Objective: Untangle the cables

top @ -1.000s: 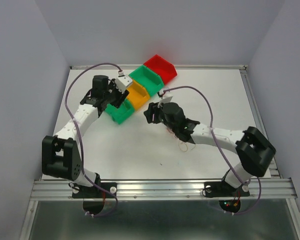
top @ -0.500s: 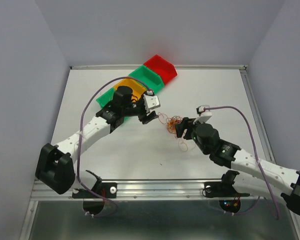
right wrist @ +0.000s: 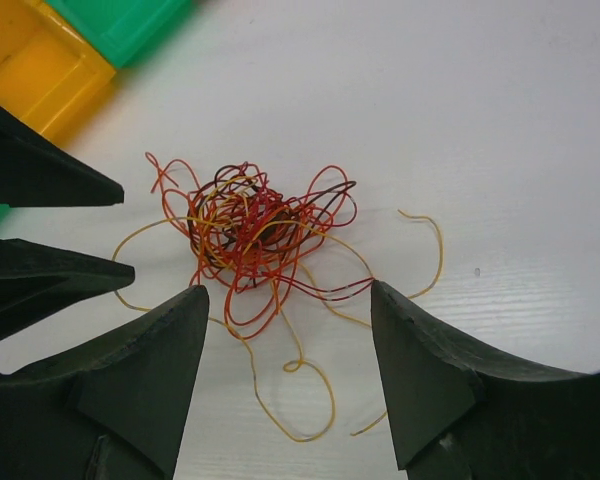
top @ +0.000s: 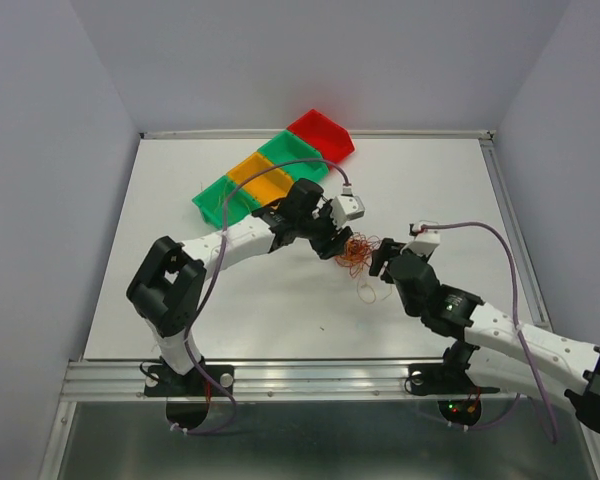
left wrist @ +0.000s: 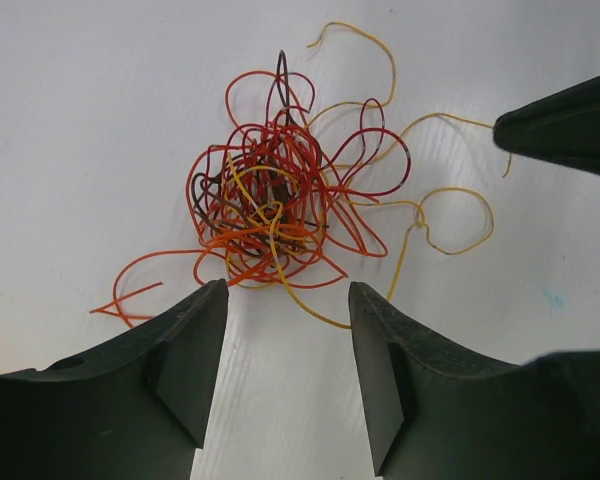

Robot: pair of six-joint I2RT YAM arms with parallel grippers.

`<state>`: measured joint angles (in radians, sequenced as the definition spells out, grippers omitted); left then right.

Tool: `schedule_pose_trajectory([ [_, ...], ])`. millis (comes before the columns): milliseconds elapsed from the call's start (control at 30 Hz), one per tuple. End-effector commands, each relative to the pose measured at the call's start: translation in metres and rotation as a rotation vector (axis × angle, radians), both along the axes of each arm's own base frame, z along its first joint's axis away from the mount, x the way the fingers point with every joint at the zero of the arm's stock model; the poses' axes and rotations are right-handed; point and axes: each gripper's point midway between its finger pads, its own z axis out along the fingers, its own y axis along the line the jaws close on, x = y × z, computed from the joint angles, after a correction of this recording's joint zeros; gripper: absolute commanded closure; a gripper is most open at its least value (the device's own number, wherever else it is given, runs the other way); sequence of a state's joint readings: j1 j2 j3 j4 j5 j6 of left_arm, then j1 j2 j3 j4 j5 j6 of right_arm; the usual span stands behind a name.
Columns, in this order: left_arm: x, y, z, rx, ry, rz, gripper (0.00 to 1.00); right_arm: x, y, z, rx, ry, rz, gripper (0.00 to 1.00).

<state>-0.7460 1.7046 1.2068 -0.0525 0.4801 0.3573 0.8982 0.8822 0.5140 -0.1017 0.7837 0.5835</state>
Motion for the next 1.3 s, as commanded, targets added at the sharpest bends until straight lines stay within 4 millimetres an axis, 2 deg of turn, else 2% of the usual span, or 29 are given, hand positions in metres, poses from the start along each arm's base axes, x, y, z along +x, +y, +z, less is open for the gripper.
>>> schedule_pose_trajectory([
  [0, 0.002, -0.005, 0.020, -0.036, 0.028, 0.034, 0.38, -0.002, -0.015, 0.007, 0.023, -0.044, -0.065, 0.29],
  [133, 0.004, -0.008, 0.010, -0.012, 0.052, 0.048, 0.41, -0.005, -0.019, 0.007, 0.031, -0.050, -0.069, 0.30],
  [200, 0.003, -0.010, 0.003, -0.005, 0.073, 0.036, 0.47, -0.006, -0.019, 0.009, 0.041, -0.054, -0.067, 0.30],
  [333, -0.010, -0.016, 0.003, -0.024, 0.125, -0.019, 0.54, -0.006, -0.020, 0.007, 0.039, -0.053, -0.069, 0.30],
  [367, -0.016, -0.018, 0.005, -0.037, 0.143, -0.053, 0.61, -0.006, -0.019, 0.008, 0.041, -0.052, -0.068, 0.30],
  [467, -0.024, -0.019, 0.006, -0.037, 0.172, -0.089, 0.72, -0.006, -0.020, 0.006, 0.036, -0.048, -0.068, 0.31],
  [600, -0.031, -0.016, 0.000, -0.016, 0.200, -0.109, 0.75, -0.006, -0.018, 0.005, 0.035, -0.044, -0.064, 0.31],
  [667, -0.032, -0.012, 0.000, -0.009, 0.185, -0.111, 0.88, -0.006, -0.018, 0.005, 0.036, -0.043, -0.063, 0.32],
  [700, -0.032, -0.010, 0.000, -0.006, 0.173, -0.110, 1.00, -0.006, -0.019, 0.004, 0.035, -0.043, -0.066, 0.33],
  [733, -0.031, -0.008, 0.000, -0.002, 0.164, -0.103, 1.00, -0.005, -0.018, 0.004, 0.033, -0.041, -0.066, 0.33],
  [833, -0.025, -0.002, 0.012, -0.012, 0.090, -0.071, 1.00, -0.005, -0.016, -0.002, 0.023, -0.026, -0.061, 0.34],
  [867, -0.020, 0.000, 0.025, -0.025, 0.039, -0.054, 1.00, -0.004, -0.013, -0.007, -0.001, -0.008, -0.052, 0.34],
  [967, -0.014, 0.007, 0.039, -0.034, -0.033, -0.015, 1.00, 0.000, -0.005, -0.009, -0.035, 0.005, -0.024, 0.36],
  [1000, -0.012, 0.011, 0.053, -0.047, -0.079, -0.007, 1.00, 0.001, 0.005, -0.008, -0.035, 0.008, 0.026, 0.39],
  [1033, -0.011, 0.013, 0.060, -0.052, -0.100, -0.001, 1.00, 0.002, 0.013, -0.011, -0.051, 0.012, 0.066, 0.41],
  [1067, -0.011, 0.017, 0.073, -0.070, -0.133, 0.013, 1.00, 0.008, 0.026, 0.001, -0.050, -0.041, 0.124, 0.41],
  [1100, -0.012, 0.019, 0.079, -0.077, -0.152, 0.010, 1.00, 0.005, 0.042, 0.000, -0.041, -0.047, 0.216, 0.41],
  [1133, -0.014, 0.021, 0.082, -0.081, -0.165, 0.010, 1.00, 0.010, 0.053, 0.010, -0.047, -0.102, 0.268, 0.39],
  [1167, -0.016, 0.024, 0.096, -0.103, -0.196, 0.017, 1.00, 0.011, 0.059, 0.014, -0.054, -0.126, 0.297, 0.39],
  [1200, -0.017, 0.026, 0.097, -0.104, -0.205, 0.018, 1.00, 0.013, 0.069, 0.025, -0.037, -0.171, 0.340, 0.38],
  [1267, -0.019, 0.029, 0.103, -0.118, -0.225, 0.021, 1.00, 0.019, 0.076, 0.024, -0.108, -0.196, 0.376, 0.38],
])
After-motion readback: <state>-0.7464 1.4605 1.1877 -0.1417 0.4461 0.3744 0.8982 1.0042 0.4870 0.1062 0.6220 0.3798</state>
